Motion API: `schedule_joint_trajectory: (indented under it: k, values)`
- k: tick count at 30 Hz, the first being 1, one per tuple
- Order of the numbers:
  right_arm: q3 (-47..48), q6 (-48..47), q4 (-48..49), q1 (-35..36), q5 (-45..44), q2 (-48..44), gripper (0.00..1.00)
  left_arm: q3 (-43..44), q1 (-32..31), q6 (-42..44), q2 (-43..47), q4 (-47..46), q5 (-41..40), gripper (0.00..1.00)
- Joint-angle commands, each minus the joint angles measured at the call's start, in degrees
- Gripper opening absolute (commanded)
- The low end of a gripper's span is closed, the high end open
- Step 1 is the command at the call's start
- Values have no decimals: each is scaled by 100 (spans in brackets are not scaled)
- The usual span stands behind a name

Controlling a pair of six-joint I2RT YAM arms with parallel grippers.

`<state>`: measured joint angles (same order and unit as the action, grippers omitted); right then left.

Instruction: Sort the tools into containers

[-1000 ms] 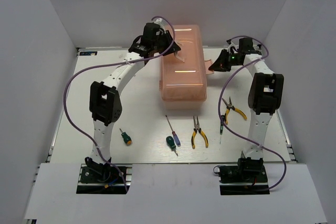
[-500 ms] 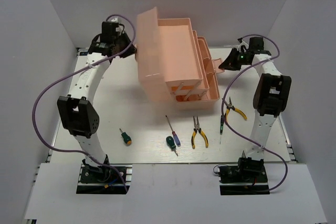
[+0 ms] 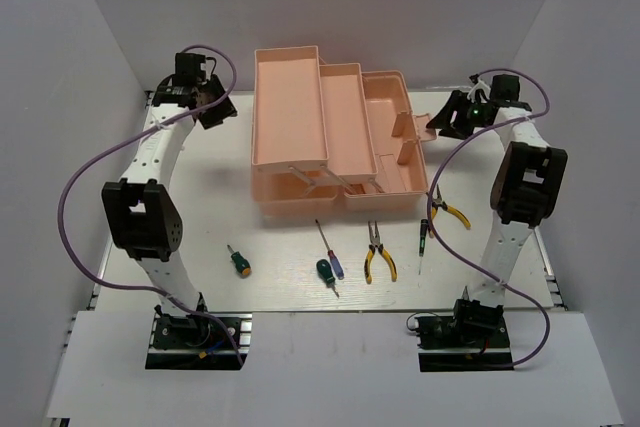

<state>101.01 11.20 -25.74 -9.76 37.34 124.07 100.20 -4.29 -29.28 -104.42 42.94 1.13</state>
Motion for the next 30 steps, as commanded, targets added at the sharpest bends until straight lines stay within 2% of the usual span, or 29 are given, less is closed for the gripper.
schedule_joint_trajectory:
  k: [1,3,5,6,7,8,10,11,12,13,14,16,17,18,20,21,22,25,30]
  values:
    - [-99,-127,96,-52,422,-427,68,316,78,106,378,101,-60,54]
    - [-126,-302,-36,-79,432,-584,70,237,78,159,527,101,-7,54]
    - [-108,-678,-473,-105,265,-708,74,54,-35,351,825,101,133,39]
    - [-134,-1011,-633,-183,-92,-935,74,-183,-36,413,975,162,247,20]
    - [-160,-1015,-774,-210,-191,-1024,74,-185,-97,475,1142,214,352,20]
    - [-222,-1685,-1140,-219,-279,-1130,68,-655,-98,528,1326,215,553,5]
    - [-704,-2260,-1380,-325,-438,-1620,57,-1202,-264,677,1994,118,792,0]
    - [-1193,-3394,-1555,-334,-508,-1945,49,-1770,-326,747,2222,66,1010,0]
    - [-1816,-3797,-1557,-342,-570,-2122,41,-2046,-466,870,2442,66,1160,0]
    - [-2109,-4210,-1522,-334,-640,-2472,38,-2571,-554,923,2862,66,1414,1]
    - [-2747,-5319,-1548,-325,-815,-2780,38,-2802,-651,924,3049,66,1565,9]
    - [-3777,-6185,-1391,-316,-948,-3045,49,-3398,-993,1003,3418,66,1838,21]
    - [-3973,-6305,-1347,-307,-1148,-3290,56,-3533,-1116,1055,3733,66,1908,28]
    - [-4141,-6410,-1277,-299,-1211,-3336,68,-3630,-1248,1056,3858,153,1909,41]
    - [-4467,-6464,-1109,-281,-1378,-3328,74,-3753,-1573,1117,4087,346,1769,50]
    - [-4485,-6429,-1057,-281,-1422,-3284,77,-3754,-1653,1117,4244,416,1716,58]
    - [-4494,-6229,-926,-264,-1553,-3188,82,-3754,-1793,1169,4246,495,1716,60]
    - [-4468,-5990,-425,-246,-1985,-2994,82,-3867,-2048,1240,4316,427,1716,61]
    - [-4257,-6033,-572,-237,-1907,-2888,81,-3921,-2549,1135,4027,-30,1646,63]
